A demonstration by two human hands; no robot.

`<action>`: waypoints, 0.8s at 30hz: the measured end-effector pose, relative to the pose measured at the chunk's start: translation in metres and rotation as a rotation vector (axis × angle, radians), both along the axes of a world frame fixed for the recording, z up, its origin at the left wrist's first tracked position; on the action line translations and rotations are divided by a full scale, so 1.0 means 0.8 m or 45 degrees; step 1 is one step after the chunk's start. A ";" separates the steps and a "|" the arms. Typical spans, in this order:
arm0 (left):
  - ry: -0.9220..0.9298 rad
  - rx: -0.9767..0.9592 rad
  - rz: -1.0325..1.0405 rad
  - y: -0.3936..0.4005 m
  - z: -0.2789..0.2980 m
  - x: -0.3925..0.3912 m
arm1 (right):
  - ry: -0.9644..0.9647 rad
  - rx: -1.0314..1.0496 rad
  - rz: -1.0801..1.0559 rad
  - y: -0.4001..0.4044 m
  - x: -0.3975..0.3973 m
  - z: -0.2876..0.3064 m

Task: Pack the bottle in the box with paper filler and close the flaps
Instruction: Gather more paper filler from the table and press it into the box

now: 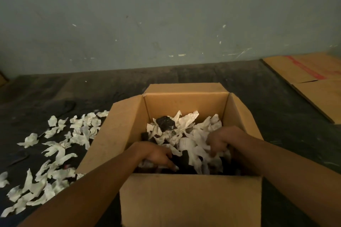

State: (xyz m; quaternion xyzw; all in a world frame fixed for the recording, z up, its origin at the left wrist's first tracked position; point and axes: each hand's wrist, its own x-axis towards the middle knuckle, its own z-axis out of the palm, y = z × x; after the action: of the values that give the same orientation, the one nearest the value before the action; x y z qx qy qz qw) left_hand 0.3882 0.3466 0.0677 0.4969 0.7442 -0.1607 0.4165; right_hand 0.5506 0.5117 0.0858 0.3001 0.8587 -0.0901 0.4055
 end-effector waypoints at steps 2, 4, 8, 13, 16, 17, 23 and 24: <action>0.043 0.007 -0.043 0.008 0.014 -0.011 | 0.160 0.091 -0.080 0.023 -0.013 -0.002; 0.091 0.063 -0.042 0.018 0.022 -0.017 | 0.259 0.115 -0.154 0.043 -0.028 -0.026; 0.276 0.462 0.150 0.014 0.001 -0.020 | 0.272 0.010 -0.255 0.055 -0.037 -0.083; 0.331 0.501 0.396 -0.008 -0.040 -0.017 | 0.421 -0.036 -0.219 0.070 -0.043 -0.117; 0.322 0.488 0.431 -0.004 -0.041 -0.017 | 0.426 -0.060 -0.190 0.097 -0.052 -0.145; 0.324 0.467 0.426 -0.002 -0.041 -0.018 | 0.419 -0.094 -0.214 0.098 -0.052 -0.142; 0.149 0.475 0.264 -0.002 -0.025 -0.014 | 0.527 0.022 -0.115 0.053 -0.044 -0.045; 0.083 0.390 0.191 -0.003 -0.024 -0.011 | 0.549 0.053 -0.106 0.036 -0.038 -0.031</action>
State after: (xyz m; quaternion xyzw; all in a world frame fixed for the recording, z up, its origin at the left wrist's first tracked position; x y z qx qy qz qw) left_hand 0.3794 0.3439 0.0484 0.4922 0.8080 -0.0301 0.3223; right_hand 0.5201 0.5409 0.0608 0.3174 0.9140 -0.1511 0.2023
